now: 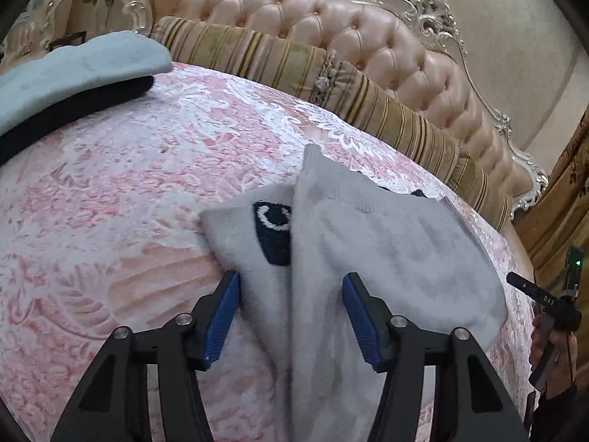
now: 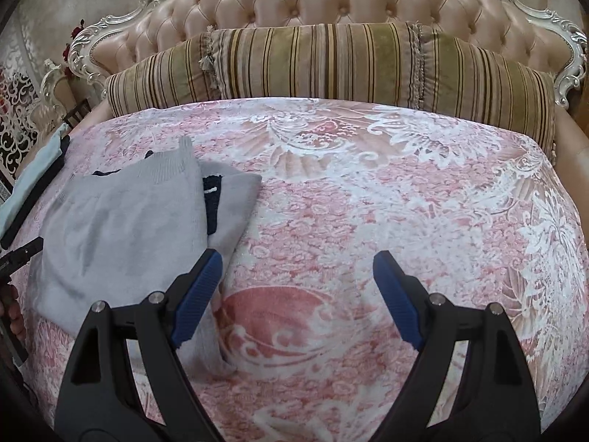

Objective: Fold clothes
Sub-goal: 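Close the left tool on the folded grey sweater's edge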

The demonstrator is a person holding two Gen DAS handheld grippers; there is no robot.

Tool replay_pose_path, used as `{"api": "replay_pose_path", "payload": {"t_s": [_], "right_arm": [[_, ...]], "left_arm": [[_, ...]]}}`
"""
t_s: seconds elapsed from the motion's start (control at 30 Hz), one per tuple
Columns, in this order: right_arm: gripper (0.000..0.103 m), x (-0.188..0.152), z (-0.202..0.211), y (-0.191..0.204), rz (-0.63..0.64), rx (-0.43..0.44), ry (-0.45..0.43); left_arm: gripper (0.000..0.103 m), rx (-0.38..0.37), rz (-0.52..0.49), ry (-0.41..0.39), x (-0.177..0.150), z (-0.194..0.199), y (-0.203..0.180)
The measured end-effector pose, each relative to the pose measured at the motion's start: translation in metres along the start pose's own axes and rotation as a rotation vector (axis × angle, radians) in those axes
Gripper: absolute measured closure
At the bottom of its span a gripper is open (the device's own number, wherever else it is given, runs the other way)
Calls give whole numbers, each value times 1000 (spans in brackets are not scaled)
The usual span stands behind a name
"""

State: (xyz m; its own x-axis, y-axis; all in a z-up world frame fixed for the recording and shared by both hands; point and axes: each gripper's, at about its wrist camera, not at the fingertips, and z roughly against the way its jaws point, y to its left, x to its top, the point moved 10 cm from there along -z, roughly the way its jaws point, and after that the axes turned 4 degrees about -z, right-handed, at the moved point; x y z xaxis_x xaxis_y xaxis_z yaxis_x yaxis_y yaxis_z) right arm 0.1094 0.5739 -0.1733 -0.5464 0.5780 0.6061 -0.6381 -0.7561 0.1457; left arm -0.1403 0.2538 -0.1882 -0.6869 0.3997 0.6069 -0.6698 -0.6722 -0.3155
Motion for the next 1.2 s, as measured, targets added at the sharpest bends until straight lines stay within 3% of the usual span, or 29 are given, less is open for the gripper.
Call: {"api": "replay_pose_path", "payload": {"t_s": [0.07, 0.23, 0.47, 0.6, 0.9, 1.03, 1.2], "right_arm": [[17, 1, -1, 0, -7, 5, -3], [16, 1, -7, 0, -29, 35, 23], [16, 7, -41, 12, -90, 114, 134], [11, 13, -52, 17, -108, 152, 176], [10, 21, -36, 33, -146, 285, 141], [8, 14, -53, 44, -99, 279, 212], [2, 12, -58, 57, -45, 274, 199]], "left_arm": [[74, -10, 4, 5, 1, -1, -1], [73, -44, 30, 8, 0, 0, 1], [71, -79, 89, -8, -3, 0, 4], [67, -80, 74, -4, -2, 0, 1], [65, -93, 75, -15, -2, 0, 0], [65, -96, 67, -15, -3, 0, 0], [65, -100, 49, -19, -4, 2, 0]]}}
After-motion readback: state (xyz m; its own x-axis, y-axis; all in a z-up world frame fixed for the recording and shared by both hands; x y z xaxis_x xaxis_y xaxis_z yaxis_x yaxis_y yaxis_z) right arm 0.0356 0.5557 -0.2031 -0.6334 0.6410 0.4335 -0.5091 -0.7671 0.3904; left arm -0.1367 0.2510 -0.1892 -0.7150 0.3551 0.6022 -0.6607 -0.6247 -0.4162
